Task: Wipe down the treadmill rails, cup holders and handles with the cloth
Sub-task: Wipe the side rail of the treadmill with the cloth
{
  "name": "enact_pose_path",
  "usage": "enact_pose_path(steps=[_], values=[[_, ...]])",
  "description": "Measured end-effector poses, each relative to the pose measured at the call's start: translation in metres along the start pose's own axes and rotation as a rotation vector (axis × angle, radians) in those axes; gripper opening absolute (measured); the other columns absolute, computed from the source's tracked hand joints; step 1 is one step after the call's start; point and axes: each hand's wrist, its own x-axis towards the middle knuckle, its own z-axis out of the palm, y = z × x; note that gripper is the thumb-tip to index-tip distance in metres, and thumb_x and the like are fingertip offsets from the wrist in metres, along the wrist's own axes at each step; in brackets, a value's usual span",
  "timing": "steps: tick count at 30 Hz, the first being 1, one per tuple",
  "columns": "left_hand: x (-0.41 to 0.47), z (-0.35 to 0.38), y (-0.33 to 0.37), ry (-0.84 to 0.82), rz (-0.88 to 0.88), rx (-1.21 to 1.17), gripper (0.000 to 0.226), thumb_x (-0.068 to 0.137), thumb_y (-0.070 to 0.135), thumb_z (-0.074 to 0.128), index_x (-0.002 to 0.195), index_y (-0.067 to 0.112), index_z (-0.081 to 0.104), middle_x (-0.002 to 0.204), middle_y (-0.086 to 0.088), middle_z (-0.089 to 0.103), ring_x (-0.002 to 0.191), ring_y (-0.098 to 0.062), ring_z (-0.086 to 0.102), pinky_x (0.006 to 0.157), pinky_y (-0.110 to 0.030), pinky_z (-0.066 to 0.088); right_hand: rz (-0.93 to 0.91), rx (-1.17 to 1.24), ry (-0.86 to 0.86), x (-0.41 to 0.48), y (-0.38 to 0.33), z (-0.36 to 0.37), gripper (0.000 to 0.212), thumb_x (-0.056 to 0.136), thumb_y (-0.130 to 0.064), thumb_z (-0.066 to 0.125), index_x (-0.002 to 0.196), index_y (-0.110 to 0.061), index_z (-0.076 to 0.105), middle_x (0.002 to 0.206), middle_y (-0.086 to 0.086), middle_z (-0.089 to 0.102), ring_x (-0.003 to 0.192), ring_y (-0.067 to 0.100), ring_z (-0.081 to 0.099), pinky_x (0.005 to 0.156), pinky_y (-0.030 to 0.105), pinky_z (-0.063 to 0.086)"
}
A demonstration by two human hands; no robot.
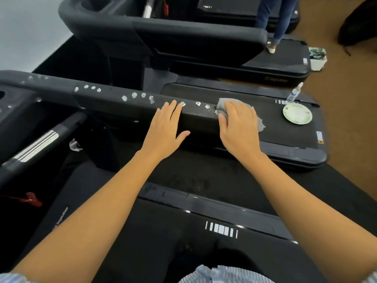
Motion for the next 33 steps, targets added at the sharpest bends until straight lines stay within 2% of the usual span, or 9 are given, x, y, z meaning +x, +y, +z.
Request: enact_pose_path(steps=[3, 6, 8, 11, 15, 19, 24, 28, 33], values=[[0.001, 0.002, 0.000, 0.014, -0.003, -0.012, 0.074, 0.090, 0.041, 0.052, 0.146, 0.009, 0.016, 0.153, -0.013, 0.018, 0.142, -0.029, 0.012, 0.114, -0.039, 0.006, -0.071, 0.000, -0.007, 0.000, -0.005, 0.004, 0.026, 0.092, -0.021, 0.044, 0.111, -0.007, 0.056, 0.110, 0.006, 0.059, 0.107, 0.026, 0.052, 0.104, 0.047, 0.034], [0.001, 0.003, 0.001, 0.031, 0.001, -0.022, 0.074, 0.090, 0.041, 0.052, 0.146, 0.008, 0.018, 0.153, -0.014, 0.019, 0.142, -0.030, 0.012, 0.114, -0.039, 0.006, -0.141, 0.037, -0.019, -0.008, -0.004, 0.004, 0.033, 0.093, -0.020, 0.042, 0.120, -0.006, 0.055, 0.120, 0.008, 0.058, 0.116, 0.027, 0.050, 0.109, 0.044, 0.028], [0.001, 0.003, 0.001, 0.039, 0.002, -0.031, 0.074, 0.090, 0.041, 0.053, 0.146, 0.008, 0.019, 0.153, -0.014, 0.020, 0.142, -0.030, 0.013, 0.114, -0.039, 0.006, -0.185, 0.038, -0.007, -0.014, 0.004, 0.001, 0.035, 0.093, -0.021, 0.042, 0.122, -0.007, 0.055, 0.121, 0.008, 0.058, 0.118, 0.026, 0.050, 0.109, 0.043, 0.030], [-0.001, 0.003, 0.000, 0.043, 0.012, -0.029, 0.074, 0.090, 0.041, 0.052, 0.146, 0.007, 0.018, 0.152, -0.015, 0.020, 0.142, -0.031, 0.013, 0.114, -0.040, 0.007, -0.163, 0.045, 0.039, -0.017, 0.017, -0.003, 0.030, 0.093, -0.018, 0.047, 0.120, -0.008, 0.055, 0.119, 0.006, 0.059, 0.115, 0.025, 0.052, 0.107, 0.043, 0.034], [-0.001, 0.003, 0.001, 0.037, 0.011, -0.041, 0.074, 0.091, 0.041, 0.052, 0.146, 0.008, 0.017, 0.153, -0.014, 0.018, 0.142, -0.030, 0.011, 0.114, -0.040, 0.006, -0.015, 0.047, 0.084, -0.005, 0.004, 0.001, 0.028, 0.093, -0.024, 0.040, 0.107, -0.009, 0.058, 0.106, 0.005, 0.062, 0.105, 0.024, 0.055, 0.103, 0.042, 0.035], [-0.001, 0.003, 0.002, 0.030, -0.001, -0.064, 0.076, 0.090, 0.043, 0.052, 0.147, 0.010, 0.015, 0.154, -0.012, 0.016, 0.143, -0.028, 0.009, 0.114, -0.038, 0.004, -0.080, 0.042, 0.046, 0.013, -0.021, 0.013, 0.023, 0.093, -0.024, 0.041, 0.097, -0.010, 0.058, 0.095, 0.003, 0.061, 0.092, 0.022, 0.055, 0.091, 0.038, 0.040], [0.000, 0.003, 0.001, 0.043, 0.001, -0.060, 0.077, 0.089, 0.043, 0.055, 0.146, 0.009, 0.017, 0.153, -0.012, 0.018, 0.142, -0.028, 0.011, 0.114, -0.039, 0.006, -0.199, 0.052, 0.029, 0.002, -0.017, 0.019, 0.031, 0.091, -0.018, 0.051, 0.118, -0.005, 0.058, 0.116, 0.010, 0.063, 0.113, 0.028, 0.055, 0.104, 0.042, 0.037], [0.001, 0.003, 0.000, 0.048, 0.012, -0.057, 0.076, 0.088, 0.042, 0.055, 0.146, 0.008, 0.018, 0.153, -0.013, 0.020, 0.142, -0.029, 0.012, 0.113, -0.038, 0.004, -0.230, 0.053, 0.053, -0.009, 0.000, 0.011, 0.033, 0.091, -0.019, 0.047, 0.120, -0.006, 0.057, 0.119, 0.008, 0.062, 0.118, 0.026, 0.053, 0.106, 0.036, 0.033], [0.001, 0.002, 0.000, 0.041, 0.007, -0.051, 0.077, 0.089, 0.044, 0.053, 0.146, 0.009, 0.016, 0.153, -0.012, 0.017, 0.143, -0.028, 0.011, 0.114, -0.037, 0.003, -0.089, 0.068, 0.055, 0.002, -0.011, 0.013, 0.019, 0.091, -0.017, 0.047, 0.104, -0.008, 0.058, 0.100, 0.005, 0.063, 0.096, 0.023, 0.057, 0.090, 0.037, 0.042]])
